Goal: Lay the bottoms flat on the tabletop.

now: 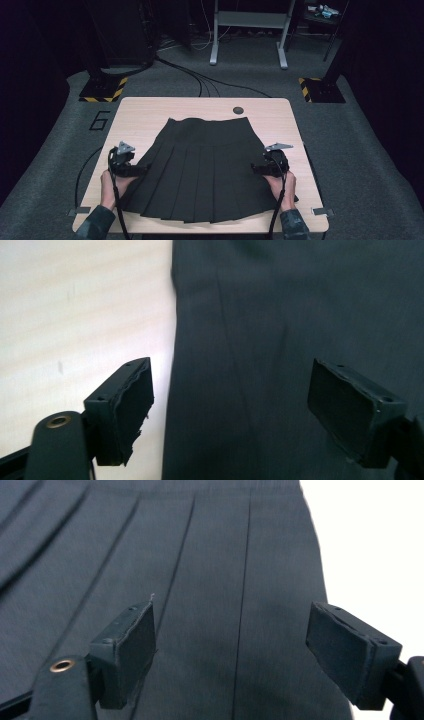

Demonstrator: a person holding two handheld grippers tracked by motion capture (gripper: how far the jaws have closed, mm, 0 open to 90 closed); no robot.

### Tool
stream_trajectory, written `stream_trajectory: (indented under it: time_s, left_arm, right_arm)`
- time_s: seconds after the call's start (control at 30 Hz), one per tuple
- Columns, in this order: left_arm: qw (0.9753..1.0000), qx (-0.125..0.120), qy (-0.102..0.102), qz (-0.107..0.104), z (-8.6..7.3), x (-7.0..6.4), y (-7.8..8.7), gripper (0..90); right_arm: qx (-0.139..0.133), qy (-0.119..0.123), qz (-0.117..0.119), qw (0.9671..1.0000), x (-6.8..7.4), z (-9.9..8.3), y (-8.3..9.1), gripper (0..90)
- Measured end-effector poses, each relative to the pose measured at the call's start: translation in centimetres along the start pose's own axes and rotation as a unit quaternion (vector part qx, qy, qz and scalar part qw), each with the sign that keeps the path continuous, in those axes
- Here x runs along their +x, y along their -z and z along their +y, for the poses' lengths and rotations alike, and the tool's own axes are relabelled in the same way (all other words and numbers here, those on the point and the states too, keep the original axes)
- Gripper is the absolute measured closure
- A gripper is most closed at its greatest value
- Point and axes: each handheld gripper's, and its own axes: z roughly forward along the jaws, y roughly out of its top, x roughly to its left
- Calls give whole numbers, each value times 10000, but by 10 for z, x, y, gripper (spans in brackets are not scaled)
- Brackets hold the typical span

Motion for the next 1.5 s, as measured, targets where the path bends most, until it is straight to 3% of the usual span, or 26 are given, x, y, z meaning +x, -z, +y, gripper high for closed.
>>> stream_trajectory:
  time_s: [0.03,0.07,0.13,0.17,0.23,0.27,0.37,0.53,0.67,0.8,0.9,0.97,1.0,1.07,1.17,1.33,1.5]
  left_arm:
    - [10000,0,0,0,0,0,0,175]
    - [9999,126,-19,71,-16,-3,-1,172]
    - [9996,239,-3,117,-30,-5,-3,165]
    - [9996,239,-3,117,-30,-5,-3,161]
    - [9992,368,54,145,-49,-8,-5,158]
    - [9995,255,126,151,-53,-8,-3,155]
    - [9994,289,98,174,-58,-12,2,155]
    - [9996,225,71,184,-54,-13,12,134]
    - [9999,-88,123,79,-34,-14,28,85]
    - [10000,-51,10,-25,-21,-21,25,22]
    - [9998,118,-114,-59,-24,-27,16,0]
    - [9994,283,-91,-160,-28,-29,10,0]
    - [9993,330,-136,-99,-30,-31,6,0]
    - [9993,347,-103,-129,-33,-32,3,0]
    - [9980,624,-36,-96,-43,-31,-9,0]
    - [9989,477,27,-21,-48,-32,-13,0]
    - [9989,462,2,11,-48,-31,-14,0]
  right_arm:
    - [39,-54,11,10000,1,-5,0,166]
    - [75,-68,14,9999,1,-10,0,157]
    - [83,-69,11,9999,2,-18,-1,144]
    - [83,-69,11,9999,2,-18,-1,144]
    - [250,-94,-56,9996,5,-29,-3,109]
    - [266,-52,-55,9996,5,-33,-4,94]
    - [375,-43,-150,9992,7,-42,-4,54]
    - [497,-95,-214,9985,4,-47,3,16]
    - [289,-96,-225,9993,5,-42,20,0]
    - [207,-1,-162,9997,14,-38,27,0]
    - [230,96,-92,9996,17,-42,24,0]
    - [277,86,-68,9996,19,-46,20,0]
    - [328,57,-86,9994,20,-48,19,0]
    - [391,52,-105,9992,21,-50,17,0]
    - [521,-1,-45,9986,18,-57,9,0]
    - [264,-21,-116,9996,19,-63,9,0]
    - [305,-69,-171,9994,20,-61,7,0]
